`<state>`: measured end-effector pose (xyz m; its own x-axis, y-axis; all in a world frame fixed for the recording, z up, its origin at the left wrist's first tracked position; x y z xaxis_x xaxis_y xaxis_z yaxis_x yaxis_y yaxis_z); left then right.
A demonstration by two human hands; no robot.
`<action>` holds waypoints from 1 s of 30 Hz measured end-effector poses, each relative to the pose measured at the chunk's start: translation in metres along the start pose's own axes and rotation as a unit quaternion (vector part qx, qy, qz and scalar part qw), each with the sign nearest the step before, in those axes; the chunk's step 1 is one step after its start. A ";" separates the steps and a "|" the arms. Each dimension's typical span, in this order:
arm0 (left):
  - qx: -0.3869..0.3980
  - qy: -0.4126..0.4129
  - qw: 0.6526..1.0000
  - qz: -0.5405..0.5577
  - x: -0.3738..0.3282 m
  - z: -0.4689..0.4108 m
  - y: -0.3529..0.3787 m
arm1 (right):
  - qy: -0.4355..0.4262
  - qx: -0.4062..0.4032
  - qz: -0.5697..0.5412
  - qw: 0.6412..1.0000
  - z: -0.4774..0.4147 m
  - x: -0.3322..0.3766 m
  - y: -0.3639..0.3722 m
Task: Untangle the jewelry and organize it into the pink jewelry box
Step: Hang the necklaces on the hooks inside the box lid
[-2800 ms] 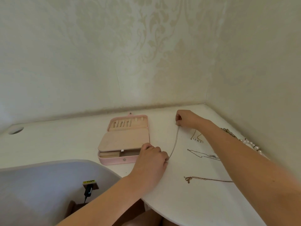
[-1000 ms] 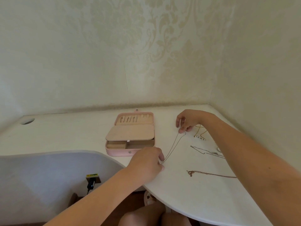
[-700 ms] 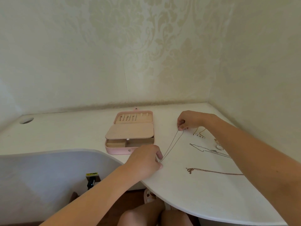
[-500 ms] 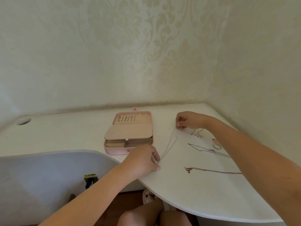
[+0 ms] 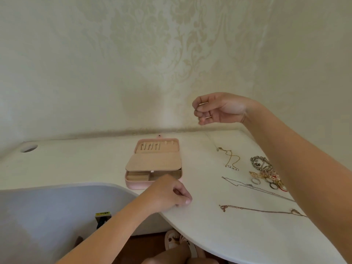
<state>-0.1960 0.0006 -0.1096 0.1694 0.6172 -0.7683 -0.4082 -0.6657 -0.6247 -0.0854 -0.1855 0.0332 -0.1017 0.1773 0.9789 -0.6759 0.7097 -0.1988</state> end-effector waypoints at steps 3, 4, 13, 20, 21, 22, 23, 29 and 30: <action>-0.053 0.036 0.993 0.096 -0.015 0.001 -0.035 | 0.005 -0.057 0.068 0.996 -0.008 0.016 -0.004; -0.092 0.044 0.988 0.113 -0.018 -0.001 -0.050 | 0.007 -0.077 0.084 0.993 -0.010 0.021 -0.006; -0.193 -0.014 0.962 -0.193 0.040 -0.084 -0.104 | -0.008 -0.161 0.134 0.978 -0.051 0.042 0.010; -0.188 -0.017 0.937 -0.292 0.055 -0.103 -0.072 | -0.037 -0.148 0.192 0.970 -0.074 0.063 0.023; -0.194 -0.022 0.934 -0.300 0.057 -0.105 -0.072 | -0.035 -0.150 0.198 0.968 -0.076 0.065 0.022; -0.199 -0.025 0.932 -0.303 0.057 -0.106 -0.073 | -0.032 -0.151 0.205 0.967 -0.079 0.066 0.021; -0.203 -0.026 0.932 -0.299 0.059 -0.108 -0.074 | -0.028 -0.150 0.213 0.965 -0.081 0.067 0.020; -0.249 -0.033 0.933 -0.258 0.061 -0.113 -0.074 | -0.014 -0.156 0.226 0.961 -0.094 0.065 0.015; -0.266 -0.028 0.927 -0.263 0.060 -0.112 -0.074 | -0.014 -0.157 0.226 0.961 -0.096 0.064 0.015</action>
<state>-0.0546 0.0400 -0.1250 0.1667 0.9256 -0.3397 0.2207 -0.3708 -0.9021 -0.0318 -0.0984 0.0880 -0.3554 0.5013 0.7890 -0.3050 0.7357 -0.6048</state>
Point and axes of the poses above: each hand's wrist, its own z-axis away from the middle knuckle, its own y-axis out of the palm, x = y × z, the point moved 2 cm from there along -z, towards the middle knuckle, and after that the axes turned 4 degrees about z, right-handed, at the moved point
